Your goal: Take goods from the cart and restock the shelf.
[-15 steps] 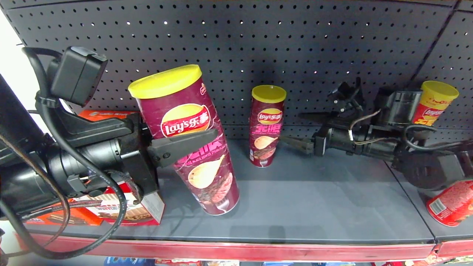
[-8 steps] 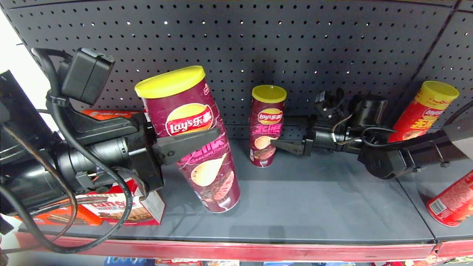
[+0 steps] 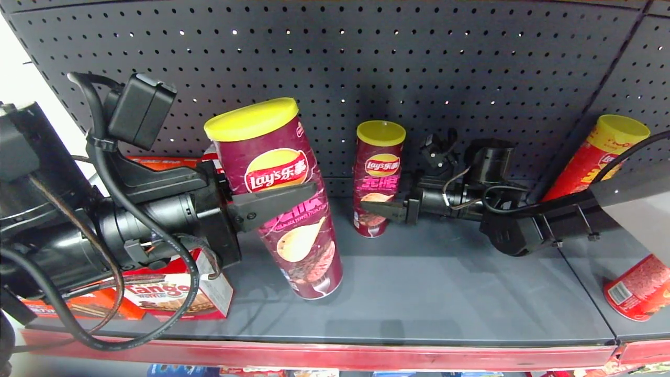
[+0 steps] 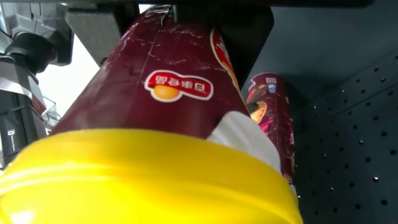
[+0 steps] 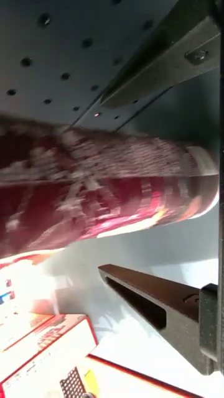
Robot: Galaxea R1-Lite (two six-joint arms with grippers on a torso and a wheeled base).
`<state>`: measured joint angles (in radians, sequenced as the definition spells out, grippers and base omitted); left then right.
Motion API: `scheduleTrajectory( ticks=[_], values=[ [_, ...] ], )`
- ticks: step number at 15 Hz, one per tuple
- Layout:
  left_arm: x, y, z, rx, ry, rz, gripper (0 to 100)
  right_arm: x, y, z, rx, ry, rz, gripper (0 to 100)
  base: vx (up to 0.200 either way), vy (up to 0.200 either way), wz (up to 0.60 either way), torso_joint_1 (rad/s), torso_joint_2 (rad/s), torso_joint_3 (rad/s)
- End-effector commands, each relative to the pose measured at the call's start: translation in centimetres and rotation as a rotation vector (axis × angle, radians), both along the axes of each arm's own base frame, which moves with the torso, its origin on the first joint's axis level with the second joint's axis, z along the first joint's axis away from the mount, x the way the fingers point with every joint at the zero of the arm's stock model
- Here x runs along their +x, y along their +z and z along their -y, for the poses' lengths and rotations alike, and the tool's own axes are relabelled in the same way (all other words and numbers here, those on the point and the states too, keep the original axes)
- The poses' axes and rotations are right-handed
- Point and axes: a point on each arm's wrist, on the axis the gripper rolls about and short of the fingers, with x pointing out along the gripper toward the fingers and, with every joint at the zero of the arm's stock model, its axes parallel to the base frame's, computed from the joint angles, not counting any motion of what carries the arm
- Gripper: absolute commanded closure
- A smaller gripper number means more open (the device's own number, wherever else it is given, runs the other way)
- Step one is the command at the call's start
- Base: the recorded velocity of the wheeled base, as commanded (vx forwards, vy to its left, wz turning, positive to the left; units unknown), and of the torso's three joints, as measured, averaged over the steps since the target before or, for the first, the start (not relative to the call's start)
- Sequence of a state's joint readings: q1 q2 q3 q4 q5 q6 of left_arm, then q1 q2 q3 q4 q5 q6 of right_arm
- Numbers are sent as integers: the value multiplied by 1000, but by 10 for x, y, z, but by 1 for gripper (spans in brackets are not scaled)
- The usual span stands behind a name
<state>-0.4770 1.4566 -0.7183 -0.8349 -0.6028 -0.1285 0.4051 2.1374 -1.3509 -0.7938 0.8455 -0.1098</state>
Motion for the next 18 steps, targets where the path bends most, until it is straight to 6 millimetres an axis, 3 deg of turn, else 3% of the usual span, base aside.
scheduleTrajectory(
  ticks=[1, 4, 5, 12, 15, 18],
  values=[
    [1, 0, 0, 0, 1, -3, 100, 7, -1, -5, 3, 4, 7, 0, 0, 0, 0, 0, 0, 0],
    [3, 0, -3, 1, 17, -2, 100, 15, -6, -9, 7, 6, 17, 0, 0, 0, 0, 0, 0, 0],
    [3, 0, -3, 0, 17, 0, 100, 14, -7, -12, 4, 12, 9, 100, 0, 0, 0, 0, 0, 0],
    [4, 0, -7, -1, 32, 1, 100, 2, -8, -17, -1, 35, 4, 100, 0, 0, 0, 0, 0, 0],
    [4, 1, -7, -3, 34, 5, 100, -24, 1, -12, 3, 64, 18, 100, 0, 0, 0, 0, 0, 0],
    [4, 1, -7, -3, 32, 5, 100, -65, 18, 2, 10, 85, 31, 100, 0, 0, 0, 0, 0, 0]
  ],
)
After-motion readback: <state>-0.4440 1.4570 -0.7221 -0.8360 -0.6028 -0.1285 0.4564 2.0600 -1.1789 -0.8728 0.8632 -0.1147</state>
